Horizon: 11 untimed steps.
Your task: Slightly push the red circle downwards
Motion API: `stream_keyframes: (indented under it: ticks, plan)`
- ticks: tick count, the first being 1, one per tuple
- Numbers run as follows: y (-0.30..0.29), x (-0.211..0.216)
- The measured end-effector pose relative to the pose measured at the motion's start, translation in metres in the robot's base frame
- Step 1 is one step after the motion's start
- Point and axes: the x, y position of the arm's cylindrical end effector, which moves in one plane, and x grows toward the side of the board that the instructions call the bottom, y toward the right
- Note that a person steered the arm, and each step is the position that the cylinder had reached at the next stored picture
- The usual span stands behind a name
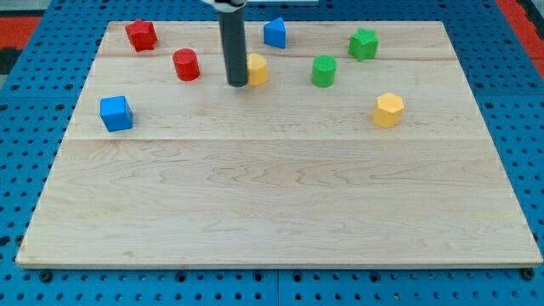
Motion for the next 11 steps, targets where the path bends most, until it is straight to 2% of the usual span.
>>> stream_keyframes:
  ticks: [1, 2, 3, 4, 5, 6, 8, 10, 11]
  plan:
    - [0.003, -0.041]
    - [-0.043, -0.058]
    - [-0.083, -0.059]
    - [-0.131, -0.04]
    - [-0.13, 0.006]
    - [-0.125, 0.031]
    - [-0.125, 0.003]
    - [-0.121, 0.001]
    - [-0.082, 0.02]
